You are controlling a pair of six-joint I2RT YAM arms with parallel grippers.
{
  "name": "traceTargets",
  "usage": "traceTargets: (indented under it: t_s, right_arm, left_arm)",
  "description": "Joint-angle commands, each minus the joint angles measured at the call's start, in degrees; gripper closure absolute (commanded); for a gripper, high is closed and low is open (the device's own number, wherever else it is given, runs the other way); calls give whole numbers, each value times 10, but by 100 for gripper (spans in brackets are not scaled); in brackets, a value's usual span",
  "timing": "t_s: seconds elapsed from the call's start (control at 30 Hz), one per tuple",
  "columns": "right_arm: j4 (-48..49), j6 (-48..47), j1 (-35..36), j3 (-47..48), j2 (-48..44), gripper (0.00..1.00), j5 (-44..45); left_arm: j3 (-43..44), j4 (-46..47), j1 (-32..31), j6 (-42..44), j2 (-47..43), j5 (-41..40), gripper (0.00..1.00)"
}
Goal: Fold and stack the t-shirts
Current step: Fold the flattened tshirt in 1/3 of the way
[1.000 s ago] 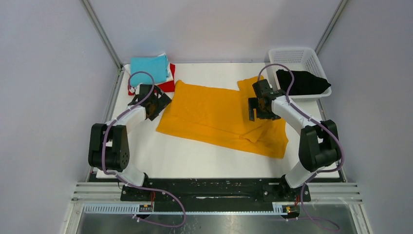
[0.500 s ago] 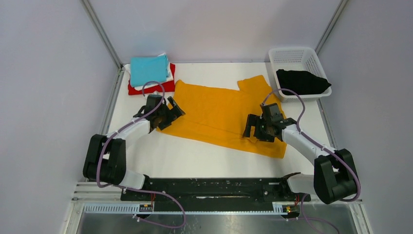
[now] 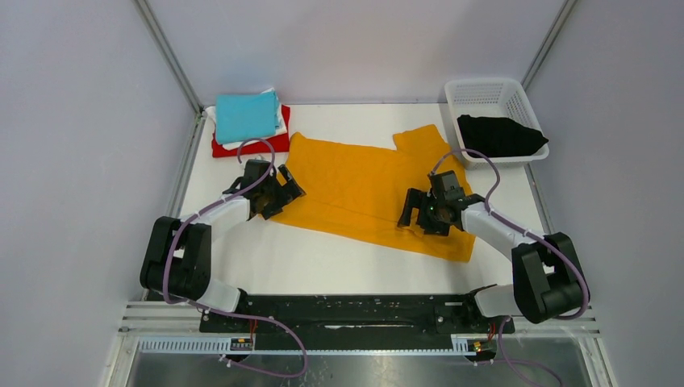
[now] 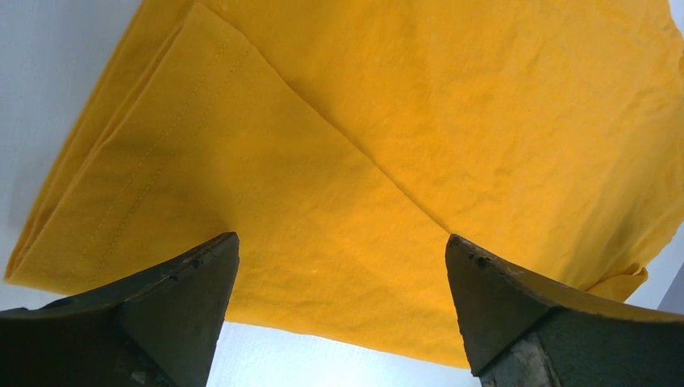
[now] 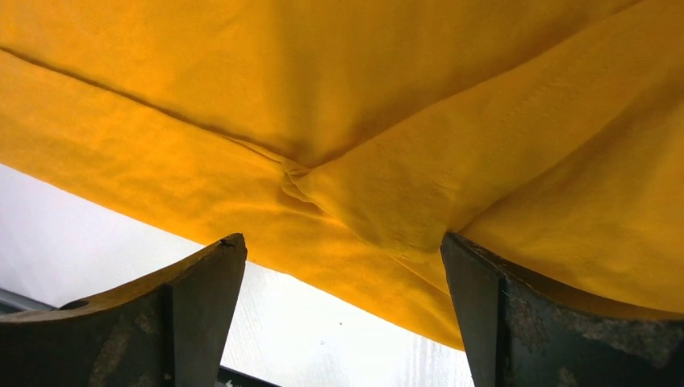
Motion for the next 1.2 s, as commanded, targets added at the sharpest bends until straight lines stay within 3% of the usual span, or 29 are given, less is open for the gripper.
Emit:
traceTargets:
  t_s: [0.0, 0.33, 0.5, 0.7, 0.93, 1.17]
  right_arm:
    - [-27, 2, -1, -12, -45, 1, 44]
    - [54, 20, 0, -41, -19, 1, -15]
    - [73, 28, -1, 1, 15, 1, -14]
    - [19, 5, 0, 79, 50, 0, 17]
    - [29, 2, 0, 105, 77, 1, 15]
    - [-8, -35, 0, 222, 161, 1, 24]
  left_arm:
    - [7, 7, 1, 12, 2, -19, 1]
    - [12, -2, 2, 14, 9, -19, 1]
    - [11, -9, 2, 17, 4, -27, 1]
    - [16, -26, 2, 22, -4, -52, 1]
    - [23, -41, 2, 28, -6, -82, 1]
    - [25, -47, 2, 30, -6, -89, 1]
